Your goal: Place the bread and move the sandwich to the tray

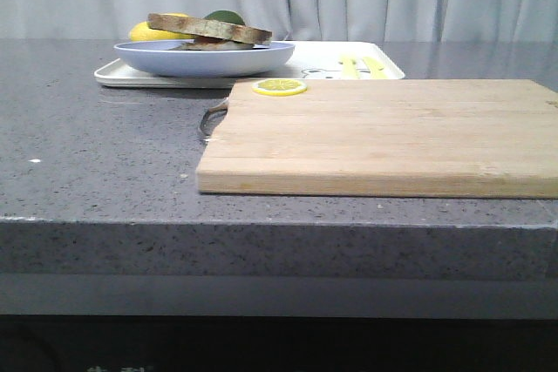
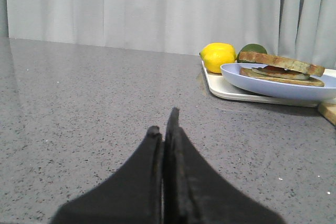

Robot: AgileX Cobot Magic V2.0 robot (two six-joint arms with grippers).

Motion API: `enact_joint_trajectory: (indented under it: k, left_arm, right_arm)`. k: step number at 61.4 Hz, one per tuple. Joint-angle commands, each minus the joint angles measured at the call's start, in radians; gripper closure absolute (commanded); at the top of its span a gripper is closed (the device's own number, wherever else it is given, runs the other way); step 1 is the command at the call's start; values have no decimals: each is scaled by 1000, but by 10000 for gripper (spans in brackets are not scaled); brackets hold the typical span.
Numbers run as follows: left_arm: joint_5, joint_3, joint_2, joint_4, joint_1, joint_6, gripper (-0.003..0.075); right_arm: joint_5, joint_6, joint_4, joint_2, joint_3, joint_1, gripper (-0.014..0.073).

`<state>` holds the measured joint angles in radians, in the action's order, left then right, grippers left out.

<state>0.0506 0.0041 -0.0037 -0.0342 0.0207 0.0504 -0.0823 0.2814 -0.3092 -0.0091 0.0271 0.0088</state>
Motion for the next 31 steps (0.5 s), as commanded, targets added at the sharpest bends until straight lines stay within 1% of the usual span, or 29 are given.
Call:
enact_joint_trajectory:
  k: [1, 31]
  left_arm:
    - [-83, 1, -21, -3, -2, 8, 741]
    - [-83, 1, -21, -3, -2, 8, 741]
  right_arm:
    - [82, 3, -9, -20, -2, -10, 662]
    - [101, 3, -10, -20, -2, -2, 662]
